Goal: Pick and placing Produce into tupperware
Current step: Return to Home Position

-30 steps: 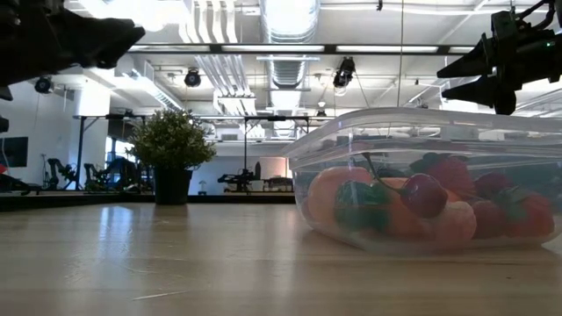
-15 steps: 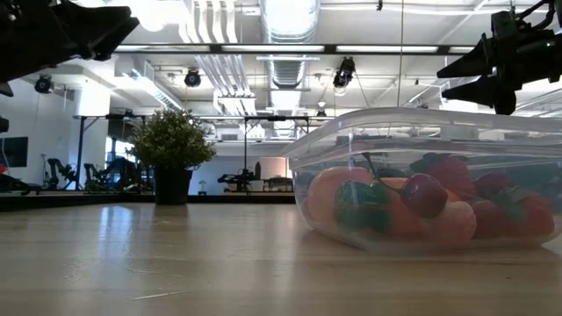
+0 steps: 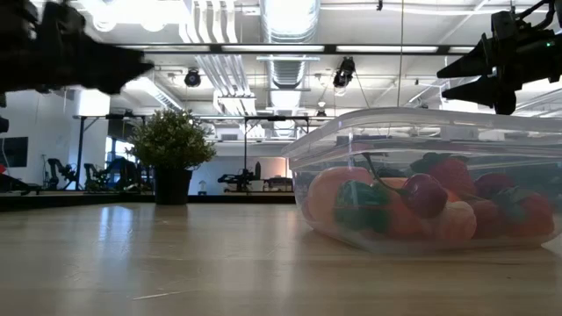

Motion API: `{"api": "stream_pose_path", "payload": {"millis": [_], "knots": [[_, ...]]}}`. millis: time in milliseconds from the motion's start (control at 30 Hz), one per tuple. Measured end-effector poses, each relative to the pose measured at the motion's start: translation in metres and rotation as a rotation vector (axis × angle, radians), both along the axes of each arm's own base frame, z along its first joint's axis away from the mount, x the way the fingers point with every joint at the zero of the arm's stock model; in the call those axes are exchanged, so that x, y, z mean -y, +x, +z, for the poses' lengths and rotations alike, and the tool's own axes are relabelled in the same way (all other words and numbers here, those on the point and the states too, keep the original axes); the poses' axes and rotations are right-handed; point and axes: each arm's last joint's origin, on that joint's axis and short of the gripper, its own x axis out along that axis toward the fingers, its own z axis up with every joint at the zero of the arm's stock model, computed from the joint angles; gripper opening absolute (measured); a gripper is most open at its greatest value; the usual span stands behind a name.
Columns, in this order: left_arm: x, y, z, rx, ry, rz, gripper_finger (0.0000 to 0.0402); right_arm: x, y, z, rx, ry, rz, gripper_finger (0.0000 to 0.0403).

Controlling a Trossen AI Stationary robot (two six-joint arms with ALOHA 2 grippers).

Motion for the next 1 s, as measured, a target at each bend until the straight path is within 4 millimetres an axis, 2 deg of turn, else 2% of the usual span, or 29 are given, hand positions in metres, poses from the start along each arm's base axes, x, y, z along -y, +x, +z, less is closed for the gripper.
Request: {"api": "stream_pose_path", "payload": {"millis": [133,267,1000], "knots": [[-0.001,0.002,-0.016,-0.149,-0.127,-0.007,0.0283,0.000,0.000,0.000,0.000,0.000,0.000,0.0248],[-0.001,0.004,-0.022,-0.214,-0.139,-0.005,0.0283,0.000,0.000,0.000,0.000,0.000,0.000,0.0247],[-0.002,0.007,-0.026,-0.255,-0.147,-0.003,0.0283,0.000,0.000,0.000,0.000,0.000,0.000,0.0245]]}}
